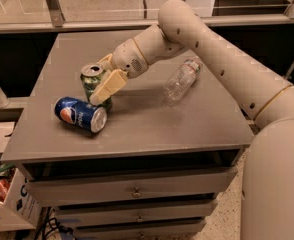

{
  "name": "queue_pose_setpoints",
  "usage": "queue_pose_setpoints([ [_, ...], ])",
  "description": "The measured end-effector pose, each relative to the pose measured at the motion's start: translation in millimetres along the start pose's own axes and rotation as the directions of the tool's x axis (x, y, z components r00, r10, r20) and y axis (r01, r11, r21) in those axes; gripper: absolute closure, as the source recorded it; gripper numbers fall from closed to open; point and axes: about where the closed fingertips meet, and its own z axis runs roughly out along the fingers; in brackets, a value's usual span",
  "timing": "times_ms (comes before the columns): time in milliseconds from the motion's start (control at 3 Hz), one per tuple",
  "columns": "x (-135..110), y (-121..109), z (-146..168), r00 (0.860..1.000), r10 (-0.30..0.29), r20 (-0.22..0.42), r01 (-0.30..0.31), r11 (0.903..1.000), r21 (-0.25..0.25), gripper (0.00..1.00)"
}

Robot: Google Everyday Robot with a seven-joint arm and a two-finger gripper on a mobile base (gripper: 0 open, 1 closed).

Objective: Move green can near pepsi can

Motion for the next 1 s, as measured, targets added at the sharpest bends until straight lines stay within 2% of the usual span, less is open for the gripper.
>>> queue_pose_setpoints([
  [333,-2.6,-1.9,-5.2,1.000,-0.005,0.010,0.005,0.9999,0.009,0.00],
  [667,-6.6,-7.3,-34.0,0.999,-0.012,0.037,0.010,0.9977,0.067,0.00],
  [1000,-5.8,-12.4,-93.5,0.996,-0.013,0.084,-0.004,0.9789,0.204,0.00],
])
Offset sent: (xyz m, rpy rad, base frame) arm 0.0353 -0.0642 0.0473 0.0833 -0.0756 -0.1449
